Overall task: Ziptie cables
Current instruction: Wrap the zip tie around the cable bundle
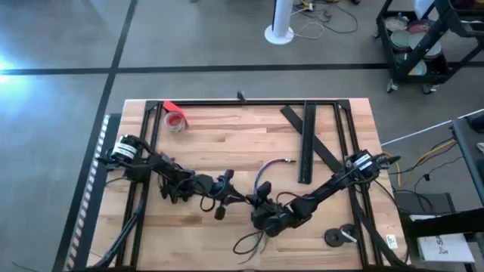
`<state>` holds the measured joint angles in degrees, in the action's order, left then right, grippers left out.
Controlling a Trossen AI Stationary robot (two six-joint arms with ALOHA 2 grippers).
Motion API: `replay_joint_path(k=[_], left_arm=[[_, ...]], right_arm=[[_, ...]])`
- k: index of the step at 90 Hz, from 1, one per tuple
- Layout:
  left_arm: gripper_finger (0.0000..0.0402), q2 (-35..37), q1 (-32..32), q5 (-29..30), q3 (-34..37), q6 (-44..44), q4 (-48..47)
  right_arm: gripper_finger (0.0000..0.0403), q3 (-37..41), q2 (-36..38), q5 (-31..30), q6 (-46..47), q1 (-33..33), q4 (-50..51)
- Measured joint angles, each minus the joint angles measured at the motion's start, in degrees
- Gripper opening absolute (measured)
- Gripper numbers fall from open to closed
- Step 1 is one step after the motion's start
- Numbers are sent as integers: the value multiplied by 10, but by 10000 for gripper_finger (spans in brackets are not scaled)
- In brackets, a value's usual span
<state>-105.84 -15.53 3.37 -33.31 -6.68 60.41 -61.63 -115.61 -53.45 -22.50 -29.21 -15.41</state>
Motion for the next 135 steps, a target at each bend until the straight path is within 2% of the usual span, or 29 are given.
replay_joint_path(k=[22, 46, 57, 71, 82, 94, 114, 135], left_arm=[[7, 0, 2, -3, -4, -14, -8], [7, 0, 2, -2, -4, -14, -18], [7, 0, 2, -2, -4, -14, -24], [7, 0, 3, 0, -4, -13, -35], [7, 0, 2, -1, -4, -9, -36], [7, 0, 2, -2, -4, -9, -44], [7, 0, 3, 3, -4, 0, -45], [7, 0, 3, 3, -3, 2, -45]], right_arm=[[0, -3, 0, 11, -10, 4, -3], [3, -3, 0, 32, 35, 4, 5], [32, -5, 0, 45, 57, 4, 15], [100, -7, 4, 67, 92, 4, 34], [148, -8, 17, 116, 132, 4, 55], [183, -8, 41, 169, 198, 5, 101], [206, -8, 95, 220, 306, 3, 202], [186, -7, 123, 225, 398, 9, 263]])
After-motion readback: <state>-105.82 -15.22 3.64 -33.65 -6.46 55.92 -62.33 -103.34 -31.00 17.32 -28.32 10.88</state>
